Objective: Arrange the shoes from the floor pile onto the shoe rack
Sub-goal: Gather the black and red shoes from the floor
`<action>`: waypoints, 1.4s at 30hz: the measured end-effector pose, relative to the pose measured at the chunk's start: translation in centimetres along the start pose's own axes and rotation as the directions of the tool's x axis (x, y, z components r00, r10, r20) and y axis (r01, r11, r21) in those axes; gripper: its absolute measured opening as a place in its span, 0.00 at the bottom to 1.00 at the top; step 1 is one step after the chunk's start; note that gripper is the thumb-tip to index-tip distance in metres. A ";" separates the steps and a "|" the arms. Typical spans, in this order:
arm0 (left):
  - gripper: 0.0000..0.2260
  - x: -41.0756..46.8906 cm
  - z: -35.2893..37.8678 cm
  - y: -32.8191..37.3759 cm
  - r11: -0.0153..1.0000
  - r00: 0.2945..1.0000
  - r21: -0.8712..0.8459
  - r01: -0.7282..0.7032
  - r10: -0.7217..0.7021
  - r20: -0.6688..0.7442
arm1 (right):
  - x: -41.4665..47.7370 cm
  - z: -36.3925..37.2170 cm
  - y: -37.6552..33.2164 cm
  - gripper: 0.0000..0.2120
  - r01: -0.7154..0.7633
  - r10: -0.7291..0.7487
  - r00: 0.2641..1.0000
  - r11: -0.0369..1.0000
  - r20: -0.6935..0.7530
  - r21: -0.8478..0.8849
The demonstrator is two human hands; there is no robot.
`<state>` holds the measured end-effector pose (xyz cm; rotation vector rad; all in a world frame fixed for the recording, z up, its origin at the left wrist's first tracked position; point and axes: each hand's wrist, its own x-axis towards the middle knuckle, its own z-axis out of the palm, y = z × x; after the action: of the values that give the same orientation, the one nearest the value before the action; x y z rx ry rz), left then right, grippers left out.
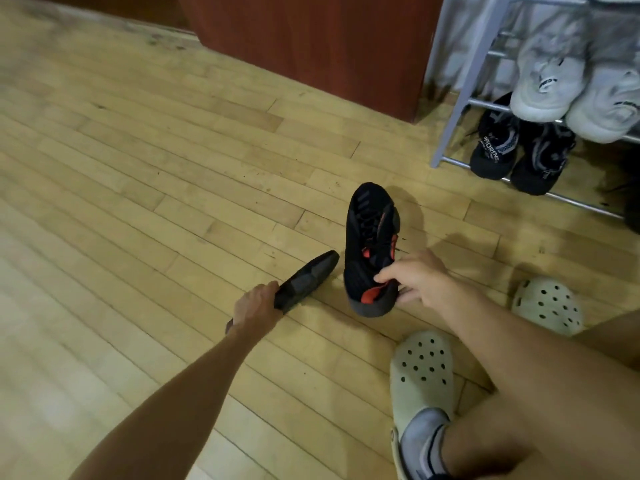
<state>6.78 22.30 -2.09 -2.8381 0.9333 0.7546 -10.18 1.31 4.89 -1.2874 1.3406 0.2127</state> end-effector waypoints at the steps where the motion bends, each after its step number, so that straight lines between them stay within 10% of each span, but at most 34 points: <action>1: 0.11 -0.8 0.3 0.2 1.000 1.000 -0.024 -0.003 0.003 -0.023 | -0.4 0.3 -0.1 0.24 0.016 -0.016 1.000 1.000 0.010 0.014; 10: 0.12 -6.4 5.4 5.1 0.949 0.984 -0.268 0.167 -0.178 -0.018 | -2.7 -0.6 0.8 0.23 0.065 -0.066 0.998 0.996 -0.008 -0.056; 18: 0.22 -5.5 5.1 6.5 0.902 0.923 -0.427 0.068 0.105 0.370 | -3.6 -2.8 2.1 0.28 0.052 -0.054 0.998 0.996 -0.030 -0.079; 24: 0.19 -6.6 5.1 1.4 0.762 0.957 -0.591 0.264 -0.130 0.260 | -3.7 -3.1 2.1 0.26 0.038 -0.039 0.999 0.998 -0.018 -0.047; 30: 0.39 -8.4 8.5 0.9 0.575 0.815 -0.616 0.539 -0.171 0.554 | -3.0 -2.3 2.8 0.26 -0.003 0.007 0.999 0.997 0.046 -0.083; 33: 0.28 -8.2 9.3 2.5 0.651 0.848 -0.561 0.511 -0.277 0.452 | -2.5 -2.5 3.3 0.24 -0.016 0.021 0.999 0.993 0.043 -0.113; 42: 0.18 -10.5 7.0 5.9 0.358 0.770 -0.690 0.629 -0.164 0.617 | -3.5 -2.3 3.9 0.20 -0.046 0.051 0.998 0.979 0.022 -0.196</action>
<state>-6.96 24.61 -2.72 -3.0399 -0.4868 2.1914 -15.49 2.83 6.12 -1.4111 1.3551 0.4031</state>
